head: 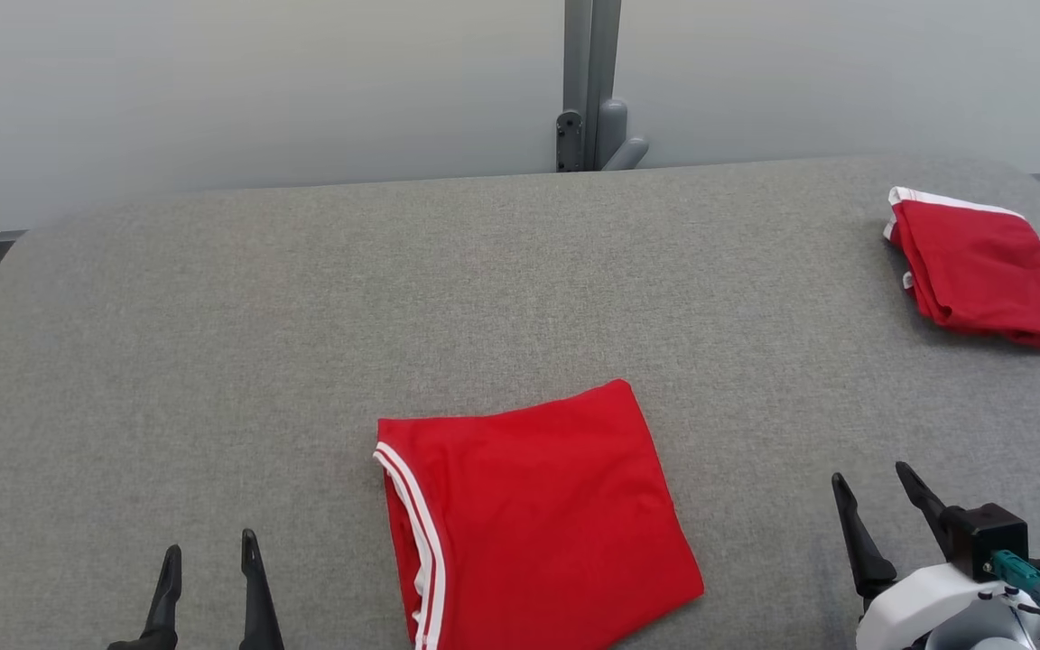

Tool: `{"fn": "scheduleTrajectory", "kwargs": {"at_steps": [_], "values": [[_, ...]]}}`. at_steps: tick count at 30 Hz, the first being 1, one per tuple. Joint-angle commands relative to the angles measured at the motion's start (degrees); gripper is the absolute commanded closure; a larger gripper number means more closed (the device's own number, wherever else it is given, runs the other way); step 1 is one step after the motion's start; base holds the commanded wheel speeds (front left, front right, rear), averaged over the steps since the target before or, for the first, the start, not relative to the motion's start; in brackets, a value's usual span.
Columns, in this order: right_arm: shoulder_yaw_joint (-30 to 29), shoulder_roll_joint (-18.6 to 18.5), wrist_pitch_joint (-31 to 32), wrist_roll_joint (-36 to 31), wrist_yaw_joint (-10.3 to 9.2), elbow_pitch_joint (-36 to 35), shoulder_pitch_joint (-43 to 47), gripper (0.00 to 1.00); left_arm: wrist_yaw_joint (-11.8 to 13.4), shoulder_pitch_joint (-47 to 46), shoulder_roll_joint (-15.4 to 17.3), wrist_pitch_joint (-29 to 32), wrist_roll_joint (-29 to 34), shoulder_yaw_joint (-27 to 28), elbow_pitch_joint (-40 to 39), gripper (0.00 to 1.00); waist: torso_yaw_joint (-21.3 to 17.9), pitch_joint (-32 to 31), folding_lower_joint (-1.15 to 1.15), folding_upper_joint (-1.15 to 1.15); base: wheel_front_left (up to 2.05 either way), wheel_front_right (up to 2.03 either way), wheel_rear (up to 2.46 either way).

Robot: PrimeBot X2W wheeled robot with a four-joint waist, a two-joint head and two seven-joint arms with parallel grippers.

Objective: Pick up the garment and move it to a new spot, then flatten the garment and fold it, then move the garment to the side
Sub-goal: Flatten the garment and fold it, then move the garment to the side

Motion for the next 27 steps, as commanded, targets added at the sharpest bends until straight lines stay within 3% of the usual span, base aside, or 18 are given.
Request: {"fn": "scheduleTrajectory", "kwargs": {"at_steps": [1, 13, 27], "values": [[-0.7, 0.4, -0.4, -0.7, -0.04, -0.2, 0.9, 0.00, -0.4, 0.9, 0.1, -0.1, 0.8, 0.2, -0.2, 0.00, 0.0, -0.2, 0.00, 0.00, 0.00, 0.00, 0.00], [-5.1, 3.6, -0.4, -3.1, -0.04, -2.6, 2.0, 0.00, -0.9, 1.2, 0.1, -0.1, -0.1, -0.3, 1.0, 0.00, -1.2, -0.6, 0.00, 0.00, 0.00, 0.00, 0.00], [-6.2, 3.7, -0.4, -3.5, -0.04, -4.0, 1.7, 0.00, -1.3, 1.4, 0.1, -0.1, -0.1, -0.1, 2.2, 0.00, -2.5, -0.9, 0.00, 0.00, 0.00, 0.00, 0.00]]}}
